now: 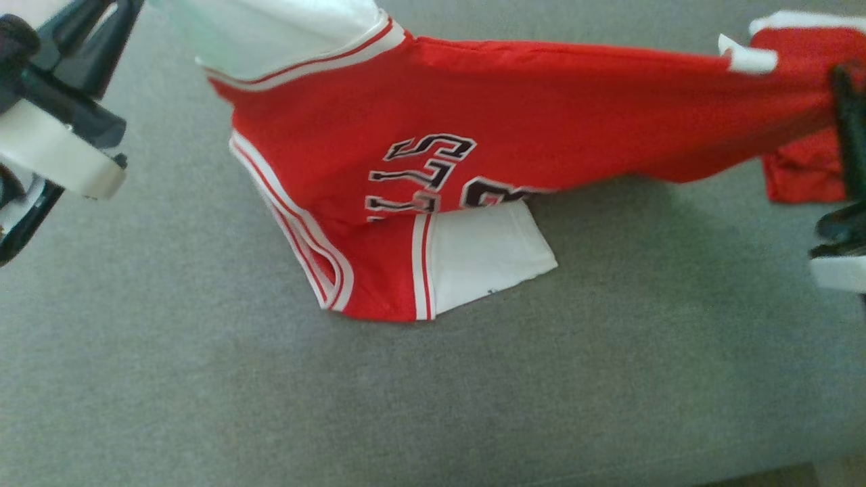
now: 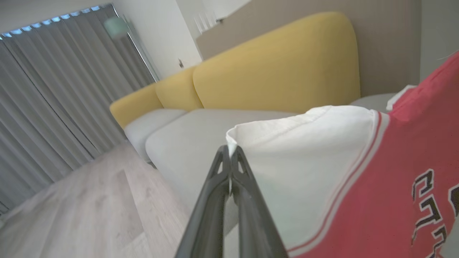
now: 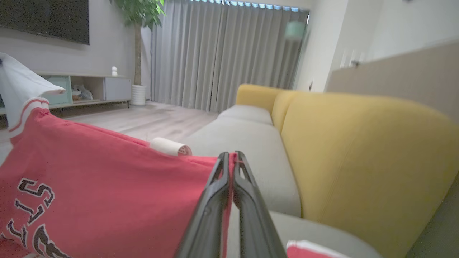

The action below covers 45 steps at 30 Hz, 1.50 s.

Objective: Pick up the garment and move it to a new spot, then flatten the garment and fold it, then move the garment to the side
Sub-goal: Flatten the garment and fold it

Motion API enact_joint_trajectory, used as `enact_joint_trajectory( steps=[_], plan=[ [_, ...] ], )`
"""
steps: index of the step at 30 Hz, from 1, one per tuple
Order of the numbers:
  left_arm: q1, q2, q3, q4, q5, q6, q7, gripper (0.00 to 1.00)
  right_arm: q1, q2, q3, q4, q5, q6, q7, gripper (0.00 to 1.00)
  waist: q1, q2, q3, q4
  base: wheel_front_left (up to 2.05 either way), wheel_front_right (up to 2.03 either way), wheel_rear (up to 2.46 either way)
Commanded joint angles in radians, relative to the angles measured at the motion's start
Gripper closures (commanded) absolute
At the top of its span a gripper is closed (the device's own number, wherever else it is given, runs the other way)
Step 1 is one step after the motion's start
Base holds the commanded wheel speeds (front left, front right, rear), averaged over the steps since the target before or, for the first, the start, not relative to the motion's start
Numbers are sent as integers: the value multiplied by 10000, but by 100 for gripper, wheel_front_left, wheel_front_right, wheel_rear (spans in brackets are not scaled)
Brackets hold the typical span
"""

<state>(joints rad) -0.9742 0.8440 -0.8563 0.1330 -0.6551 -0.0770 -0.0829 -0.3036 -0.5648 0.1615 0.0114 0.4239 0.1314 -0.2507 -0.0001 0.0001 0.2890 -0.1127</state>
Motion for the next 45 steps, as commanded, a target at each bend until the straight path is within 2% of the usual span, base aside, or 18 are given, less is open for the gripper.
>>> enact_joint_trajectory(
  steps=[1, 7, 12, 17, 21, 26, 32, 37, 42, 45],
  plan=[
    [-580, 608, 775, -399, 133, 180, -255, 100, -301, -571, -230, -499, -123, -7, -7, 100, 1, -1, -718, 128, 0, 0, 0],
    [-959, 824, 1090, -1191, 488, 442, -683, 100, -795, -1135, -846, -1140, -127, -7, 516, 100, 1, -1, -1357, 433, 0, 0, 0],
    [-1490, 1093, 1393, -1827, 419, 426, -416, 100, -1600, -1902, -1184, -1500, -99, -7, 1010, 100, 1, -1, -1726, 619, 0, 0, 0],
    [-2185, 1244, 1577, -2189, 338, 230, 56, 100, -2640, -2535, -982, -1316, 36, -7, 1299, 100, 1, -1, -1790, 742, 0, 0, 0],
    [-2989, 1168, 1586, -2019, 441, -40, 378, 100, -3714, -2738, -309, -782, 207, -7, 1429, 100, 1, -1, -1497, 783, 0, 0, 0],
    [-3958, 901, 1068, -1137, 713, -404, 721, 100, -5269, -2498, 719, 405, 258, -7, 1421, 100, 1, -1, -701, 893, 0, 0, 0],
    [-5507, 443, 301, 500, 1302, -523, 762, 100, -7466, -1970, 1704, 1783, -94, -7, 1111, 100, 1, -1, 907, 1088, 0, 0, 0],
    [-7425, -276, -58, 1972, 2320, -524, -201, 100, -9374, -1525, 1897, 2948, -1058, -7, 458, 100, 1, -1, 2099, 1288, 0, 0, 0],
    [-8795, -1077, 137, 3310, 3324, 55, -1511, 100, -10686, -1315, 1716, 3739, -2030, -7, 3, 100, 1, -1, 2693, 1521, 0, 0, 0],
    [-8841, -1332, 225, 3450, 3375, 58, -1735, 100, -10914, -1362, 1779, 3947, -2323, -7, -77, 100, 1, -1, 2922, 1691, 0, 0, 0]
  ],
)
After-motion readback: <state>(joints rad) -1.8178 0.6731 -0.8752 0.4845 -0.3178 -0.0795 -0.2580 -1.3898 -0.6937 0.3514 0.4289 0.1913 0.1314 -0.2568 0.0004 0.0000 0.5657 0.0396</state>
